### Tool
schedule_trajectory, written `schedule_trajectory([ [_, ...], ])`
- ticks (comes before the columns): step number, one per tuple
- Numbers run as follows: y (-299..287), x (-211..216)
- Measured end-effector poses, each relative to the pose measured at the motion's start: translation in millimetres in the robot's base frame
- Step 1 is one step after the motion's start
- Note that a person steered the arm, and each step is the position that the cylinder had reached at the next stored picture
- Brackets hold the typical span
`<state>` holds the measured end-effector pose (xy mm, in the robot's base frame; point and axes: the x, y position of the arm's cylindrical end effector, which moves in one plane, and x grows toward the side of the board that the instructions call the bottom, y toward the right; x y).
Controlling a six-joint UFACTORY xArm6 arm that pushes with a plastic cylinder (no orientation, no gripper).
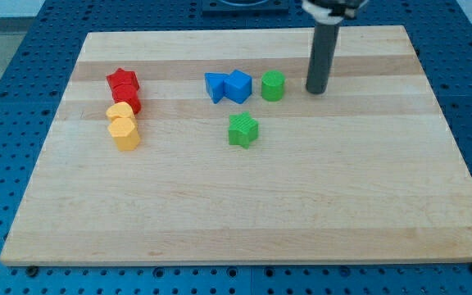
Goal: Push the green circle into the cube
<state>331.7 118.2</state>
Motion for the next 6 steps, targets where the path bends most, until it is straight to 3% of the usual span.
schedule_trajectory([
  [1,-15,-22],
  [3,-67,-12],
  [6,-31,16],
])
